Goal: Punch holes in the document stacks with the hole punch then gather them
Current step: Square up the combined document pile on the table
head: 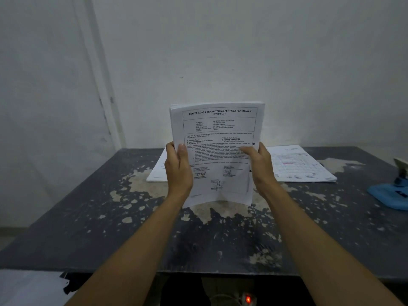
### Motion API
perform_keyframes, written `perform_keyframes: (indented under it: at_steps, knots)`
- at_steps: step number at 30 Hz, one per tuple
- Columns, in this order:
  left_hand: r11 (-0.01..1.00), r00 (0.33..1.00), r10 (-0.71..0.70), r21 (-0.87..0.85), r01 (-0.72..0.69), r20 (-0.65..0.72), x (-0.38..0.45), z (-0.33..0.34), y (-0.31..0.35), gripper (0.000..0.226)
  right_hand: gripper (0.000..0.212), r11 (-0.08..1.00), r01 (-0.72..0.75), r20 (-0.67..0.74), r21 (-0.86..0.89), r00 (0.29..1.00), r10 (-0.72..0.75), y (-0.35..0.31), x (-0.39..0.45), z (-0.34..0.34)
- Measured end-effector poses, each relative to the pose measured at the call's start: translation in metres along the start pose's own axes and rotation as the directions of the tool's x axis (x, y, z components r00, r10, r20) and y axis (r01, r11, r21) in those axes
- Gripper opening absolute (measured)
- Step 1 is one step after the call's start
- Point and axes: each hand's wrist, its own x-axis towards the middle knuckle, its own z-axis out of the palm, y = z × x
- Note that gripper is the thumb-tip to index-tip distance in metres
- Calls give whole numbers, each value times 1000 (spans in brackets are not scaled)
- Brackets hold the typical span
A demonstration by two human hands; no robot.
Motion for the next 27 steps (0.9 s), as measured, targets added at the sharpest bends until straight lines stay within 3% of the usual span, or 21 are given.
perform_keyframes:
  at_steps: [4, 10, 19, 27]
  knots:
    - [1000, 1000, 2, 19, -2, 12, 0, -3, -1, 26, 41, 1000, 28, 15, -12, 1000, -28, 4, -2, 4]
    - [998, 1000, -5, 63, 3, 18, 0, -2, -3, 28, 28, 998, 58, 5, -8, 998, -58, 8, -2, 3]
    - [992, 999, -16, 125, 12, 34, 5, -5, -9, 31, 33, 991, 120, 52, -65, 992, -117, 15, -5, 0]
    - [902, 986, 163, 403, -155, 13, 41, -12, -21, 33, 30, 968, 192, 82, -161, 980, -181, 17, 24, 12]
